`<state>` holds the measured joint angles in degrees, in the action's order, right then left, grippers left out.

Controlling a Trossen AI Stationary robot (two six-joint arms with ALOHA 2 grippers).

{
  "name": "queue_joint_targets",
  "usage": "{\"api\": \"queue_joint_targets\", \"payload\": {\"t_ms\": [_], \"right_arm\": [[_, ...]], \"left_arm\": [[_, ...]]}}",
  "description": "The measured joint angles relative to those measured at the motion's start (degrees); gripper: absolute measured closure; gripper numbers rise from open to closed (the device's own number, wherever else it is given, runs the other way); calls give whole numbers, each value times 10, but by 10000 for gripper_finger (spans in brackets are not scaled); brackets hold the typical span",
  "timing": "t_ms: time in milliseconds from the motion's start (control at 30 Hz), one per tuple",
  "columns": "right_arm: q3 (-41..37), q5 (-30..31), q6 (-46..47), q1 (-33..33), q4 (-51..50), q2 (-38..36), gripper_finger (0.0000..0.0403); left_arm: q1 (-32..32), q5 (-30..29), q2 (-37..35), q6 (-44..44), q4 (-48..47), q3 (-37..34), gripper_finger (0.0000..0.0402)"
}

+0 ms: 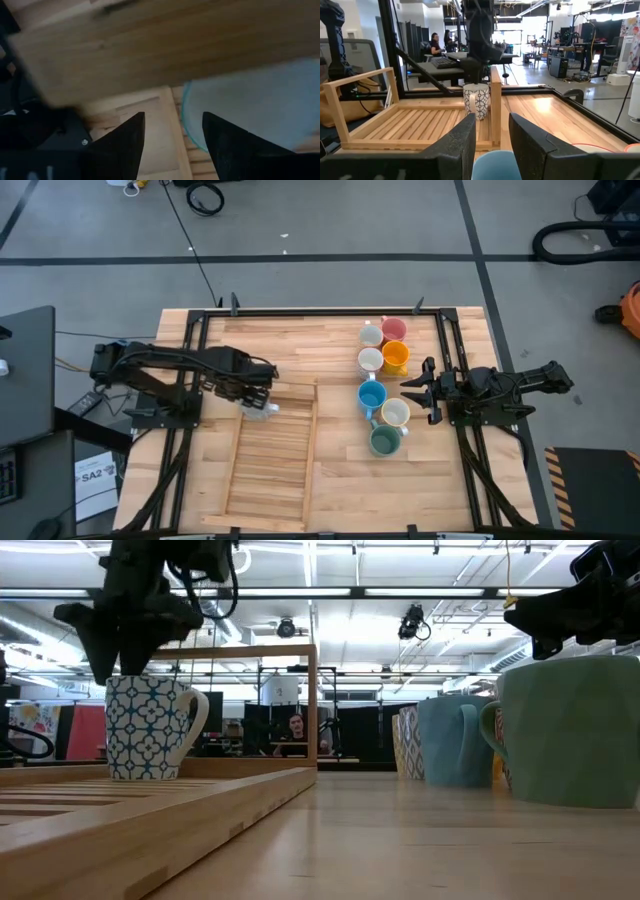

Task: Place coffee mugs
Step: Put the blue and white mug on the shelf, then put the orange and white mug on the shelf aligned with the blue and white mug

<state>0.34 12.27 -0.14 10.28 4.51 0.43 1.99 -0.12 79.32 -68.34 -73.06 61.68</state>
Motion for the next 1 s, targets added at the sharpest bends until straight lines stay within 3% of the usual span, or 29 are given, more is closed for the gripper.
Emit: {"api": "queue_joint_targets", "payload": {"t_ms": [233,500,800,1000], "right_arm": [[0,-1,0,0,1,0,279],[0,-1,0,0,1,0,279],[0,-1,0,0,1,0,279],[0,-1,0,0,25,0,279]], "left_arm": [[0,3,-61,72,-10,45,198],[0,3,-110,253,8,87,198],[0,3,-122,483,106,93,198],[0,3,-121,568,185,93,198]]}}
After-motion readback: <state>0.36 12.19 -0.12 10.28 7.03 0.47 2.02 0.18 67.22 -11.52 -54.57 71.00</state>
